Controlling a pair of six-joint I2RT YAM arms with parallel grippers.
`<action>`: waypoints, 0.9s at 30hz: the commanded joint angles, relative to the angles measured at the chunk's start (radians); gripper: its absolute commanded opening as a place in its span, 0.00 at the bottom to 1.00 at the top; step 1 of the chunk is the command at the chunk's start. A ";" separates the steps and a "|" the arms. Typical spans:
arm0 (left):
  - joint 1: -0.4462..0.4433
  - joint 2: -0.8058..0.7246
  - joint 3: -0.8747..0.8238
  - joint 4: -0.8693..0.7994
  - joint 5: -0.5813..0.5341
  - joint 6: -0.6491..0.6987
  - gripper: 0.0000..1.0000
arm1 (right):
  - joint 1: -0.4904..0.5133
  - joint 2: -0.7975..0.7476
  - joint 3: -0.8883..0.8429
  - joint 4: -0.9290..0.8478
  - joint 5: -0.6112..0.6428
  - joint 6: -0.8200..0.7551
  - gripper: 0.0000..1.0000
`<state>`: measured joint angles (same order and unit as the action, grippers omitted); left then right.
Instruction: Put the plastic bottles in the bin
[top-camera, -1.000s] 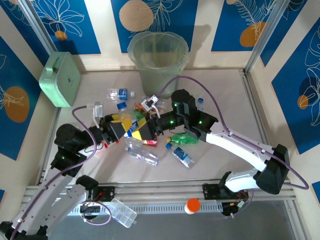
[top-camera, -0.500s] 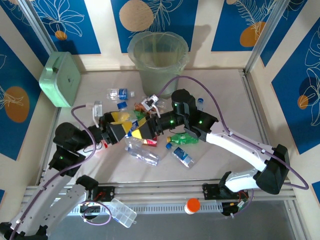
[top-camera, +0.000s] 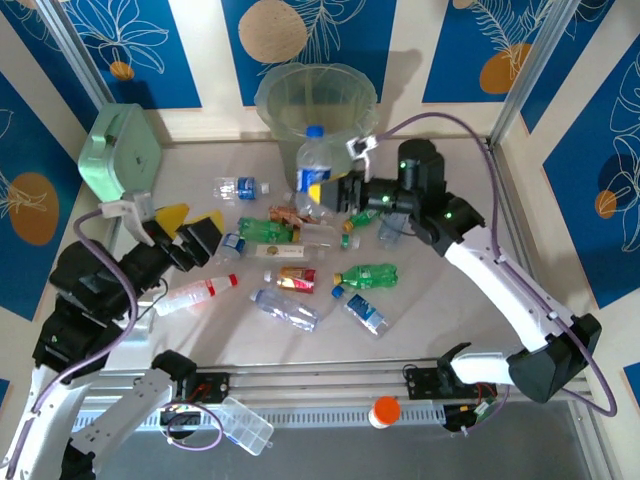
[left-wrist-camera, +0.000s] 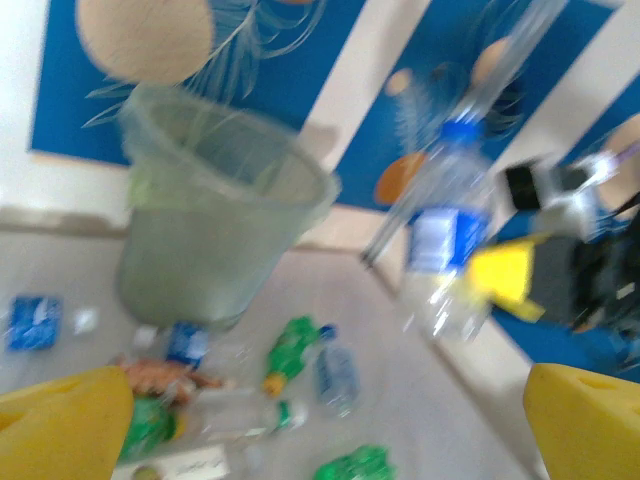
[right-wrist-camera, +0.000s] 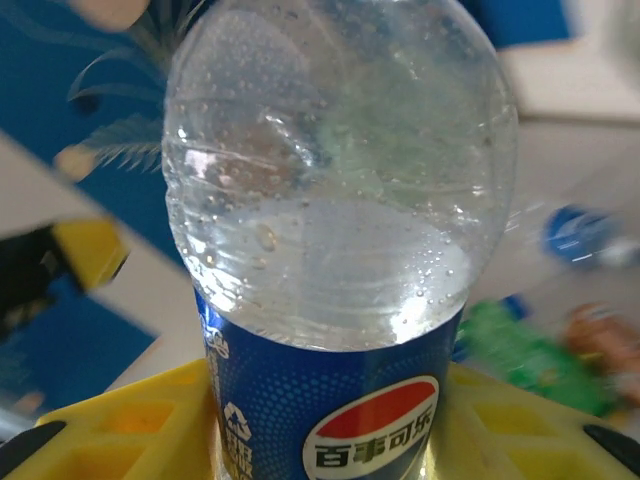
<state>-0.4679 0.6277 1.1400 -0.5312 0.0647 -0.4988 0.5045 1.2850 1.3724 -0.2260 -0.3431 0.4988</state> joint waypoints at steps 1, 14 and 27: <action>-0.003 0.046 -0.028 -0.119 -0.069 0.058 0.99 | -0.072 0.077 0.096 -0.024 0.135 -0.051 0.47; -0.003 0.159 -0.019 -0.155 -0.175 0.214 0.97 | -0.167 0.615 0.748 -0.223 0.337 -0.132 0.46; -0.003 0.163 -0.212 0.027 -0.195 0.294 0.99 | -0.154 1.102 1.328 -0.438 0.268 -0.179 0.50</action>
<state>-0.4679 0.8017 0.9623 -0.5713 -0.0872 -0.2356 0.3397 2.3539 2.6381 -0.5999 -0.0364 0.3603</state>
